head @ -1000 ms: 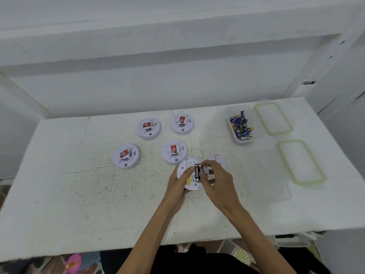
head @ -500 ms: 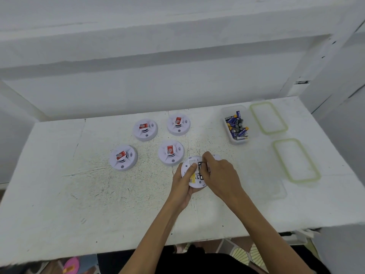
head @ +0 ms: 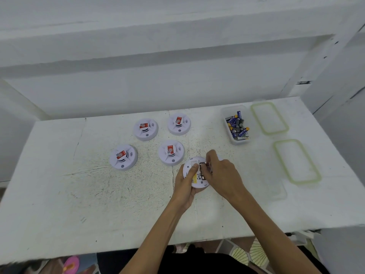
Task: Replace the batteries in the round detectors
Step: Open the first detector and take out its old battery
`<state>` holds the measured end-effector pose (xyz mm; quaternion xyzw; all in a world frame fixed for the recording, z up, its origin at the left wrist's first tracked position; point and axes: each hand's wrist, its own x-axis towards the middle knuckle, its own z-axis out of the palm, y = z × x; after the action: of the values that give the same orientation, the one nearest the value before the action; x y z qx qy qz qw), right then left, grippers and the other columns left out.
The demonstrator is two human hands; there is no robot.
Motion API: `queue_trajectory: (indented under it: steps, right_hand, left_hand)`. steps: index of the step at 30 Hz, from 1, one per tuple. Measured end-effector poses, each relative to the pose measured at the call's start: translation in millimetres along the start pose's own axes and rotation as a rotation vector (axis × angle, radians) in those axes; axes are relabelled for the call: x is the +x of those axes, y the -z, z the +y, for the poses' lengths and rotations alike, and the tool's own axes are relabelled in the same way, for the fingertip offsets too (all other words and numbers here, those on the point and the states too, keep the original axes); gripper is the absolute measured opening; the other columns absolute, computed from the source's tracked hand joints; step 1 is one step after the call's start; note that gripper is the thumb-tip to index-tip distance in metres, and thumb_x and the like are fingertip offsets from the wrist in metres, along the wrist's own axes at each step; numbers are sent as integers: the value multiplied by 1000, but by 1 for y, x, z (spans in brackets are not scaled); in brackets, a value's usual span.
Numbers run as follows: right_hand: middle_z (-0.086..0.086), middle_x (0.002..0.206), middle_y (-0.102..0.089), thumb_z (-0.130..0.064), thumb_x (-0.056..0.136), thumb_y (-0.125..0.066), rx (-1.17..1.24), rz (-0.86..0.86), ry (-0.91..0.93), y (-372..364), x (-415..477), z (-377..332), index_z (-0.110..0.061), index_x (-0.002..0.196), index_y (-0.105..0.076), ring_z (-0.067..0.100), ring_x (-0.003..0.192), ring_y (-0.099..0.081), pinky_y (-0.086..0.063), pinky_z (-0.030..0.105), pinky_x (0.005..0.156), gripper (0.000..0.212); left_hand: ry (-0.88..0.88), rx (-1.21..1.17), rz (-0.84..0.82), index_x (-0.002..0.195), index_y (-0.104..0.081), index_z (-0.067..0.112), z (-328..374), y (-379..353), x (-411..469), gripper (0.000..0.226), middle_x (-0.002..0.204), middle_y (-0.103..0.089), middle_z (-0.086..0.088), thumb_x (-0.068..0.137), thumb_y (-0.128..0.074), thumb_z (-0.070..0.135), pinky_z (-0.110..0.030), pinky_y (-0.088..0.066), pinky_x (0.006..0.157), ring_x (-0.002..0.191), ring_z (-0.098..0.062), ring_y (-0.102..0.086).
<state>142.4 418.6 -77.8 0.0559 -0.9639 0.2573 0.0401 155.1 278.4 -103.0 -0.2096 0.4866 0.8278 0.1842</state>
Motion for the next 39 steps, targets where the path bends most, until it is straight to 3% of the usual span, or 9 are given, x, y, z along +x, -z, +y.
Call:
queue_trajectory:
  steps: [4,8,12,19,24,29,33,35,39]
  right_hand:
    - [0,83,-68,-42,99,-55,241,9,-173,0,-7,0,-21,112,-46,12,65,-64,-54,31,54,26]
    - [-5,100,-70,-33,94,-64,215,160,-189,-5,-15,-5,-18,117,-59,12,86,-65,-50,21,69,28]
    - [-6,102,-67,-25,83,-74,248,270,-194,-7,-17,-10,-18,101,-66,15,98,-55,-48,23,76,22]
    - [-11,84,-73,-21,91,-71,626,394,-353,36,-11,4,-21,100,-67,5,76,-70,-54,16,68,10]
    - [-4,78,-74,-18,90,-72,494,406,-453,54,-11,53,-16,96,-71,2,66,-69,-45,3,63,6]
    - [-6,76,-73,-24,90,-71,355,276,-511,38,-20,83,-17,93,-76,3,64,-69,-49,7,66,9]
    - [-1,87,-75,-24,92,-70,245,200,-498,32,-20,90,-14,96,-77,8,68,-65,-40,1,61,14]
    - [2,90,-75,-24,92,-70,216,175,-502,31,-17,93,-13,99,-77,11,70,-64,-37,2,64,15]
    - [6,92,-75,-20,91,-70,202,164,-501,26,-13,96,-11,101,-74,15,73,-64,-44,20,75,14]
  left_hand:
    - [5,6,-30,139,-59,13,5,-2,5,37,126,-73,-16,103,-61,20,-50,-62,88,117,-34,-70]
    - [10,22,-40,138,-60,14,0,-3,5,35,126,-73,-16,103,-61,21,-51,-62,89,117,-35,-70]
    - [8,39,-35,138,-60,15,-6,0,5,37,128,-72,-17,103,-62,24,-54,-61,91,118,-35,-70]
    - [-24,130,-33,136,-63,20,-8,2,7,36,127,-74,-7,101,-66,27,-52,-59,97,118,-27,-70]
    - [-24,124,-58,136,-63,20,-8,4,7,35,126,-74,-6,102,-63,26,-44,-62,90,116,-25,-71]
    - [-23,128,-56,136,-63,19,-10,3,7,36,126,-74,-6,101,-64,28,-42,-62,88,117,-25,-71]
    - [-26,127,-52,137,-63,18,-10,2,6,37,127,-74,-7,101,-65,28,-45,-61,92,118,-26,-71]
    - [-25,126,-42,136,-63,18,-10,2,6,37,127,-74,-7,101,-65,28,-47,-60,93,118,-26,-71]
    - [-23,122,-33,136,-64,17,-10,3,6,36,126,-74,-7,101,-66,27,-46,-61,92,117,-26,-71]
